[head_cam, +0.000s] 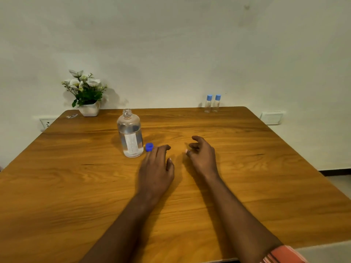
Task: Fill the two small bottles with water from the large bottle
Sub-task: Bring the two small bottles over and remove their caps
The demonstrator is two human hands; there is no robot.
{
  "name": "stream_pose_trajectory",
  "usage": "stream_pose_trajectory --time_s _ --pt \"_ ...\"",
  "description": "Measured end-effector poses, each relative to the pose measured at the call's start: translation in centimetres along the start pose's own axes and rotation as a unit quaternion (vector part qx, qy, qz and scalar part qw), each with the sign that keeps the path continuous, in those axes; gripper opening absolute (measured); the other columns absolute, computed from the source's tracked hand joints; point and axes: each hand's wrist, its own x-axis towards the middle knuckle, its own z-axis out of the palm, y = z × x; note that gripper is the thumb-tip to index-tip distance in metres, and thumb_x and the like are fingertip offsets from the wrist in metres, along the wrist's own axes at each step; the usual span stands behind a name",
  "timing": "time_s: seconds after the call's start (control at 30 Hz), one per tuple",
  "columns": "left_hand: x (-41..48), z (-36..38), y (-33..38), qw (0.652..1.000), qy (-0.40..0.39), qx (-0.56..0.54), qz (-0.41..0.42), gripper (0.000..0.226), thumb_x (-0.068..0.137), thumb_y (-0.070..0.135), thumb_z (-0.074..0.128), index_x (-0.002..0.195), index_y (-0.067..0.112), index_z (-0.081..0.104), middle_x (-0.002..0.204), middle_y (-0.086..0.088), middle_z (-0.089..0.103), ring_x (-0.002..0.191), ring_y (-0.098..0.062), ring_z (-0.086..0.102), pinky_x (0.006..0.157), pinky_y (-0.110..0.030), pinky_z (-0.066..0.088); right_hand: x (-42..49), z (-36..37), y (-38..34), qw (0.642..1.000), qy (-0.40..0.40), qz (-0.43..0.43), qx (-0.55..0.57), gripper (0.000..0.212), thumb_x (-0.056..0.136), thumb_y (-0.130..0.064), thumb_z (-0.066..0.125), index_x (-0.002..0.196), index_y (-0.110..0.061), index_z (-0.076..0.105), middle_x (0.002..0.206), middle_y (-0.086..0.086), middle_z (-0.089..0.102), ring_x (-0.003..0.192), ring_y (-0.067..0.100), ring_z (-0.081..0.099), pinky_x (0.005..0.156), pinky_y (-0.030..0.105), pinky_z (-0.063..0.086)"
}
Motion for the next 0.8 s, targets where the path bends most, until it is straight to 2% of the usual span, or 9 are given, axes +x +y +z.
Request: stream_pose_trajectory --time_s 0.1,0.2,0.33,0.5,0.7,0.8 --pt "1.8 2.0 0.8 0.999 -0.035 0.005 0.007 0.039 0.091 0.020 0.054 0.129 0.019 0.048 0.123 -0.001 0.057 0.110 -0.015 0.053 0.087 -0.031 0.047 1.7 -1.7 0.9 0.999 0.043 0.018 -0.009 0.044 0.083 -0.010 0.070 0.126 -0.012 0.060 0.112 0.005 0.070 0.103 0.015 0.065 0.090 0.028 0.052" --pt "4.4 4.9 1.5 0.997 -0.079 0.024 -0.004 0.045 0.092 0.023 0.051 0.136 0.020 0.042 0.132 -0.001 0.052 0.117 -0.016 0.049 0.093 -0.030 0.044 4.6 -2.7 2.4 0.997 0.071 0.028 -0.027 0.042 0.082 -0.014 0.072 0.123 -0.011 0.063 0.116 0.005 0.069 0.108 0.016 0.064 0.094 0.032 0.052" --pt "8.2 8.5 1.9 0.991 -0.118 0.069 -0.013 0.047 0.093 0.027 0.048 0.138 0.019 0.039 0.135 -0.002 0.050 0.121 -0.019 0.047 0.100 -0.032 0.040 8.7 -3.1 3.9 0.994 0.057 0.033 -0.092 0.048 0.084 -0.022 0.070 0.131 -0.014 0.057 0.126 0.004 0.064 0.117 0.020 0.058 0.098 0.035 0.049" --pt "13.3 12.2 1.4 0.987 -0.124 0.100 -0.017 0.042 0.093 0.028 0.044 0.133 0.016 0.045 0.130 -0.006 0.053 0.117 -0.024 0.049 0.100 -0.036 0.039 14.9 -2.7 5.3 0.989 0.047 0.044 -0.136 0.053 0.085 -0.027 0.069 0.135 -0.016 0.053 0.130 0.005 0.061 0.121 0.022 0.055 0.100 0.037 0.047" --pt "18.6 15.9 0.4 0.986 -0.121 0.116 -0.016 0.039 0.094 0.027 0.043 0.130 0.013 0.047 0.127 -0.008 0.053 0.115 -0.025 0.048 0.098 -0.037 0.041 21.5 -0.8 6.5 0.988 0.098 0.050 -0.108 0.045 0.085 -0.023 0.071 0.127 -0.012 0.061 0.120 0.007 0.067 0.111 0.026 0.062 0.091 0.036 0.050" --pt "20.5 17.0 0.1 0.985 -0.122 0.120 -0.013 0.039 0.094 0.026 0.042 0.130 0.012 0.046 0.127 -0.009 0.053 0.115 -0.025 0.048 0.097 -0.037 0.041 24.0 0.2 6.9 0.986 0.120 0.049 -0.108 0.032 0.082 -0.027 0.072 0.112 -0.015 0.069 0.108 0.006 0.072 0.100 0.027 0.066 0.086 0.038 0.054"
